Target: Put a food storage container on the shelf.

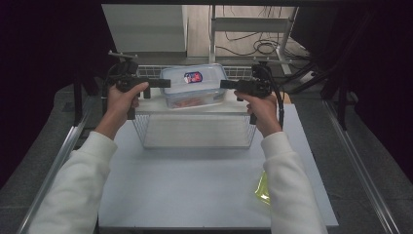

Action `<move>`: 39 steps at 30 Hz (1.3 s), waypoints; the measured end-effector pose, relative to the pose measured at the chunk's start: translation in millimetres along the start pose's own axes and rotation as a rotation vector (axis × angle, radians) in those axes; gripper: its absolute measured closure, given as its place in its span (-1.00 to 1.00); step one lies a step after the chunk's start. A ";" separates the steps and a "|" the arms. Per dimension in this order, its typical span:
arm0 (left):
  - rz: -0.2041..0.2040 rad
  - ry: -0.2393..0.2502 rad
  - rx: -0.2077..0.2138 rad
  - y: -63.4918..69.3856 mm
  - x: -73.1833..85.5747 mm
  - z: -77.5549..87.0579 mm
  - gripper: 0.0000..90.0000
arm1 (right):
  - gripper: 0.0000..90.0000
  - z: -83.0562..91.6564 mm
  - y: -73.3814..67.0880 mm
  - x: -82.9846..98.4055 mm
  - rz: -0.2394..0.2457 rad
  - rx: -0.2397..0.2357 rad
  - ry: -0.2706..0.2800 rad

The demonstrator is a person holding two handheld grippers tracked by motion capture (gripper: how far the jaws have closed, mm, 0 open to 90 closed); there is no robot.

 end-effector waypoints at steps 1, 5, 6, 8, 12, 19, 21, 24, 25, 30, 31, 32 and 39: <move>-0.003 0.001 0.000 1.1 0.1 2.2 -0.47 | 0.00 2.2 -0.4 0.0 -0.002 -0.011 0.004; -0.033 0.017 -0.010 13.5 3.7 14.8 -0.54 | -0.02 13.7 -1.4 1.9 0.011 -0.038 0.011; -0.047 0.026 -0.006 18.8 5.9 18.5 -0.53 | -0.04 16.8 -1.8 3.2 0.014 -0.045 0.009; -0.062 0.038 0.008 27.5 13.0 24.3 -0.44 | -0.05 23.2 -2.2 7.0 0.024 -0.056 0.010; -0.094 0.031 0.002 34.3 34.7 28.4 -0.03 | -0.10 33.3 -2.1 19.8 0.028 -0.083 -0.003; -0.148 -0.089 0.095 43.9 67.1 4.3 0.97 | -0.14 43.9 -1.1 43.9 0.049 -0.103 -0.023; -0.148 -0.102 0.089 43.5 68.0 -4.5 1.00 | -0.16 45.0 0.3 50.3 0.056 -0.102 -0.028; -0.144 -0.108 0.068 39.6 65.9 -13.3 1.00 | -0.17 45.8 4.3 58.8 0.062 -0.099 -0.036; -0.132 -0.104 0.070 37.9 64.8 -14.6 1.00 | -0.18 46.4 5.8 61.2 0.059 -0.099 -0.041; -0.088 -0.089 0.082 31.6 61.7 -16.4 1.00 | -0.19 47.9 13.7 70.5 0.057 -0.091 -0.051; -0.094 -0.088 0.071 31.2 61.2 -16.6 1.00 | -0.19 48.1 15.1 72.1 0.058 -0.089 -0.053; -0.097 -0.089 0.062 31.2 60.6 -16.5 1.00 | -0.19 48.3 16.5 73.5 0.057 -0.088 -0.055; -0.074 -0.082 0.057 30.7 53.9 -14.5 1.00 | -0.20 50.9 19.1 80.2 0.057 -0.090 -0.056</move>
Point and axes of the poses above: each handheld gripper's, and its own axes: z roughly backward along the jaws, x roughly out of its underside, y roughly to its right, the point moved 5 cm from there along -z, roughly forward along the jaws, and after that the axes turned 3 degrees about -z, right-handed, at the moved point
